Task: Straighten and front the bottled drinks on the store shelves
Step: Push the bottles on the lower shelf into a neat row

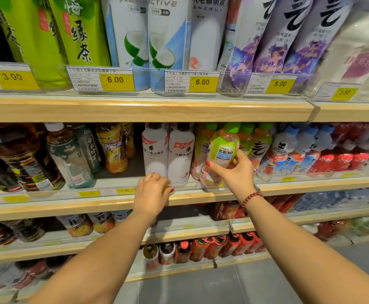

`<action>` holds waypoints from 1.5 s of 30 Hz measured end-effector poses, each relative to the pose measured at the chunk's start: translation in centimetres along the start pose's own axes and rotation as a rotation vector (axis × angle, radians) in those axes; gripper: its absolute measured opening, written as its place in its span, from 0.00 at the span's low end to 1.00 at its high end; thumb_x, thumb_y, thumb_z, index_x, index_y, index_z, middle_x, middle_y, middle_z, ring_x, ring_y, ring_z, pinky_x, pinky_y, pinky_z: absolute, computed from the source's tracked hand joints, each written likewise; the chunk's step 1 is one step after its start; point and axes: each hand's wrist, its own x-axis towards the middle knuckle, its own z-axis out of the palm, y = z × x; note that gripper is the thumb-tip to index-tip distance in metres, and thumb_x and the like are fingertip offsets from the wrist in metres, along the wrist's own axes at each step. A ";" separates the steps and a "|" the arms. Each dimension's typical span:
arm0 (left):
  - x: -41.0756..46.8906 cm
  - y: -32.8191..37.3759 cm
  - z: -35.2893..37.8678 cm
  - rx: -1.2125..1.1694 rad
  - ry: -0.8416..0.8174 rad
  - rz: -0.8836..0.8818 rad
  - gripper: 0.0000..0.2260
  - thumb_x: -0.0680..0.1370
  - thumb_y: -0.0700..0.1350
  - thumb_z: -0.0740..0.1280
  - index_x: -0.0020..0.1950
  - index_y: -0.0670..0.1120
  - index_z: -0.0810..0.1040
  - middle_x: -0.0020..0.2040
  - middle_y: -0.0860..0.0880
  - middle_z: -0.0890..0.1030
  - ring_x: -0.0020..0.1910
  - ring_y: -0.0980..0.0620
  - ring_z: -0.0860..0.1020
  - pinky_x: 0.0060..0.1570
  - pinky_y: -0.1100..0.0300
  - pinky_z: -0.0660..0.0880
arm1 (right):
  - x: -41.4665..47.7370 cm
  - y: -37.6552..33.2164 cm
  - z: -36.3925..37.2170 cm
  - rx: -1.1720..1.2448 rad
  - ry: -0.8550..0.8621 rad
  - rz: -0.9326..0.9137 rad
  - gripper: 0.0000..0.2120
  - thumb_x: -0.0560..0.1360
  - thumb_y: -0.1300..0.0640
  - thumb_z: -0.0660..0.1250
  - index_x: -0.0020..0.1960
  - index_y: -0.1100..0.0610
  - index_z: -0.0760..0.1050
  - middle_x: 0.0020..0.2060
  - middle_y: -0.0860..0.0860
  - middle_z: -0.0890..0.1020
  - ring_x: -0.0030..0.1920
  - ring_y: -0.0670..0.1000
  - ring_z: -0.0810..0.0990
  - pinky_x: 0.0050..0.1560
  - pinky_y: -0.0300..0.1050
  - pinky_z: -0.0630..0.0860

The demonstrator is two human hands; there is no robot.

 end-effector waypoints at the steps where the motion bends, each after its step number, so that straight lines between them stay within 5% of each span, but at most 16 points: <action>1: 0.1 0.0 0.0 -0.001 0.003 -0.006 0.10 0.77 0.51 0.68 0.54 0.49 0.82 0.50 0.50 0.81 0.54 0.48 0.74 0.53 0.54 0.68 | 0.1 0.0 0.1 -0.003 -0.003 0.000 0.22 0.65 0.62 0.79 0.55 0.55 0.75 0.45 0.45 0.82 0.44 0.38 0.82 0.41 0.32 0.79; 7: 0.4 0.4 -0.3 0.034 0.017 -0.055 0.08 0.77 0.49 0.68 0.52 0.48 0.83 0.48 0.50 0.81 0.52 0.48 0.75 0.51 0.55 0.70 | 1.0 0.3 1.0 -0.028 0.022 -0.004 0.21 0.65 0.60 0.80 0.50 0.47 0.73 0.43 0.41 0.81 0.41 0.33 0.81 0.37 0.27 0.77; 11: 0.5 0.6 -0.4 0.073 0.015 -0.060 0.08 0.78 0.49 0.67 0.53 0.49 0.83 0.48 0.50 0.81 0.53 0.49 0.76 0.49 0.56 0.71 | 1.7 0.8 1.6 -0.027 0.057 0.042 0.20 0.65 0.59 0.80 0.47 0.48 0.71 0.41 0.44 0.81 0.40 0.38 0.81 0.41 0.35 0.78; 16: 0.8 0.6 -0.7 0.118 -0.020 -0.061 0.09 0.79 0.49 0.65 0.54 0.50 0.83 0.49 0.51 0.81 0.53 0.50 0.76 0.48 0.58 0.72 | 2.3 1.5 2.1 -0.092 0.068 0.075 0.21 0.65 0.59 0.80 0.38 0.50 0.66 0.31 0.43 0.73 0.27 0.30 0.73 0.28 0.26 0.69; 21: 0.8 0.9 -1.0 0.154 -0.029 -0.065 0.09 0.79 0.48 0.65 0.56 0.51 0.82 0.50 0.51 0.81 0.52 0.51 0.77 0.48 0.58 0.74 | 2.4 2.5 2.4 -0.106 0.005 0.124 0.18 0.66 0.60 0.79 0.45 0.54 0.70 0.38 0.46 0.78 0.35 0.38 0.77 0.32 0.30 0.72; 28: 0.8 0.9 -1.1 0.172 -0.037 -0.066 0.10 0.79 0.49 0.63 0.57 0.52 0.82 0.51 0.52 0.81 0.52 0.51 0.78 0.47 0.58 0.74 | 3.0 2.8 2.7 -0.285 -0.016 0.144 0.22 0.67 0.52 0.78 0.37 0.50 0.63 0.32 0.43 0.69 0.31 0.40 0.68 0.27 0.33 0.61; 37: 0.9 0.9 -1.0 0.164 -0.042 -0.079 0.10 0.79 0.49 0.63 0.56 0.52 0.82 0.51 0.52 0.81 0.52 0.51 0.78 0.47 0.57 0.75 | 2.2 4.0 2.8 -0.427 -0.101 0.174 0.20 0.70 0.51 0.76 0.47 0.57 0.66 0.34 0.43 0.69 0.37 0.47 0.71 0.30 0.35 0.62; 45: 0.9 1.0 -1.1 0.177 -0.040 -0.080 0.10 0.80 0.49 0.63 0.57 0.53 0.81 0.51 0.53 0.81 0.52 0.51 0.78 0.47 0.57 0.75 | 2.4 3.8 2.8 -0.477 -0.128 0.161 0.21 0.69 0.49 0.76 0.41 0.56 0.65 0.33 0.46 0.70 0.32 0.42 0.68 0.28 0.36 0.61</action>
